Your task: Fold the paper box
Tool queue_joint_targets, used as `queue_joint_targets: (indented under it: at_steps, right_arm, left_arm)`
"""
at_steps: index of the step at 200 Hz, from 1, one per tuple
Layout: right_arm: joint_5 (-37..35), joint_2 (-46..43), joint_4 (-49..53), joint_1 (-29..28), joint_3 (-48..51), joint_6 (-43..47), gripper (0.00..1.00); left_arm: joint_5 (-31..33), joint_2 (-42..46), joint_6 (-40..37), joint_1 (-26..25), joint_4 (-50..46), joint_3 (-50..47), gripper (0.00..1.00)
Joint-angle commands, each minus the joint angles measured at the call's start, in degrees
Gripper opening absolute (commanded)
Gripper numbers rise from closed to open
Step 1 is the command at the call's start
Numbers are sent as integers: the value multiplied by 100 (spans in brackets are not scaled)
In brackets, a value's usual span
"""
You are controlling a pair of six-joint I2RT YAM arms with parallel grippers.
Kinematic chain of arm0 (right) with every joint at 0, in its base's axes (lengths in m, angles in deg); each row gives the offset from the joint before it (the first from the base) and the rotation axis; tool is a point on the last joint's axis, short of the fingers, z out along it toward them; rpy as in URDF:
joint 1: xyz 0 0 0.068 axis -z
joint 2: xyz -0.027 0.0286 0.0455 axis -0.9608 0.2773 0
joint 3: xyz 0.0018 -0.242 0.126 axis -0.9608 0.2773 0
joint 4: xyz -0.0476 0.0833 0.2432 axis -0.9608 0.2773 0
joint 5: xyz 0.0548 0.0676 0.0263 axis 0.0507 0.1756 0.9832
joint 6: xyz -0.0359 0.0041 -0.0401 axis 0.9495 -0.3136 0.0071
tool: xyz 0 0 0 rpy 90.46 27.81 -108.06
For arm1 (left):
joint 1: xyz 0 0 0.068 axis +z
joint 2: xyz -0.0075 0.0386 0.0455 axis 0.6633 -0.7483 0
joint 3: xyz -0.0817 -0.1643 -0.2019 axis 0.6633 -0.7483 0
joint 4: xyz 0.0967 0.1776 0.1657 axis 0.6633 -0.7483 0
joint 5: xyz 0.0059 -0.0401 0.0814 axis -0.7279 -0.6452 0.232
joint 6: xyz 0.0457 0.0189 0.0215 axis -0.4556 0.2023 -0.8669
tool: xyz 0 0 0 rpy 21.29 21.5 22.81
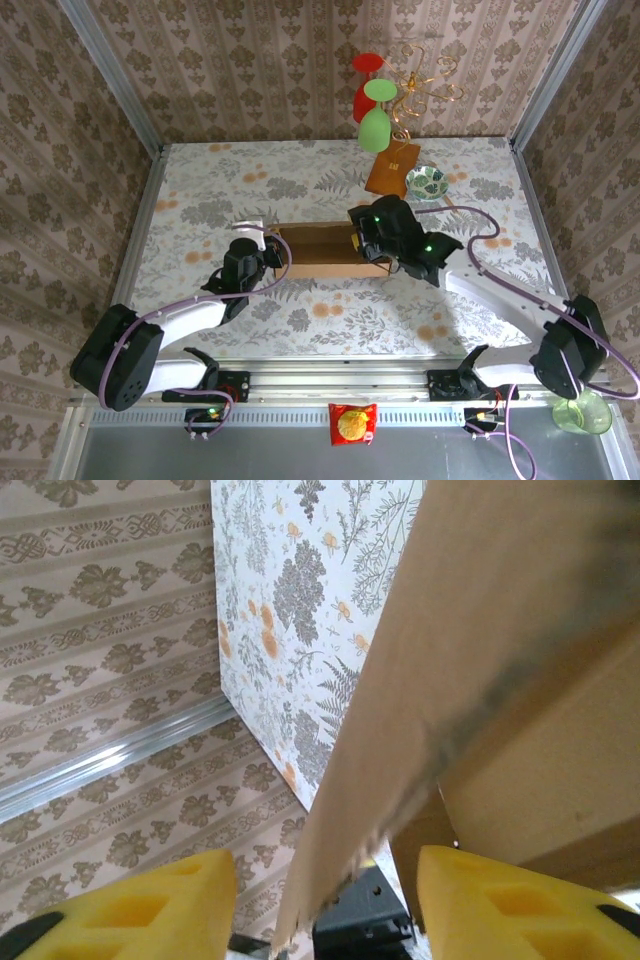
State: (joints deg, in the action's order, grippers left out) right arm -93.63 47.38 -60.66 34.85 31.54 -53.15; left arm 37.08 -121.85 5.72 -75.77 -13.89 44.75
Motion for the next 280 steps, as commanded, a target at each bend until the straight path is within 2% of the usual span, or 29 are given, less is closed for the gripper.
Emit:
queue_joint_targets:
  at_steps: [1,28,45,57,75,95,129,149,170,184,201,217,250,280]
  right_arm:
    - [-329,207,-491,-15,-150,-233,43]
    - [-235,274,-496,-15,-6,-234,23]
    - [-263,203,-529,-16,269,-258,7]
    - [-288,148,-602,-15,501,-342,0]
    - [-296,96,-753,-12,777,-375,0]
    - [-283,93,-878,0,942,-303,0]
    - [-113,174,-1163,70,1253,-224,0]
    - [-4,174,-1250,137,1394,-117,0]
    - [198,163,-1251,250,1489,153,0]
    - [370,160,-1254,324,1575,360,0]
    - [614,176,-1206,422,1681,674,0]
    - [823,191,-1189,500,1816,980,0]
    - [1186,310,-1171,697,2018,1507,0]
    - [1366,502,-1186,814,2030,1690,0]
  left_arm:
    - [-90,-219,77,-76,-866,-205,0]
    - [-132,-230,89,-76,-831,-209,0]
    - [-230,-207,113,-69,-866,-197,20]
    - [-328,-70,204,-76,-966,-196,32]
    - [-513,381,366,-76,-1352,-222,45]
    - [-678,1170,669,-76,-1940,-377,54]
    - [-943,2668,1298,-85,-3443,-540,55]
    - [-809,3612,1797,-50,-4374,-500,57]
    - [-715,4083,2216,110,-5034,-134,59]
    - [-1017,3857,2452,450,-5268,255,59]
    - [-2019,3036,2526,1139,-5253,750,59]
    - [-2894,2027,2363,1520,-5263,1295,58]
    - [-3823,265,1869,1629,-5097,2193,55]
    - [-3815,-486,1704,1593,-4864,2509,49]
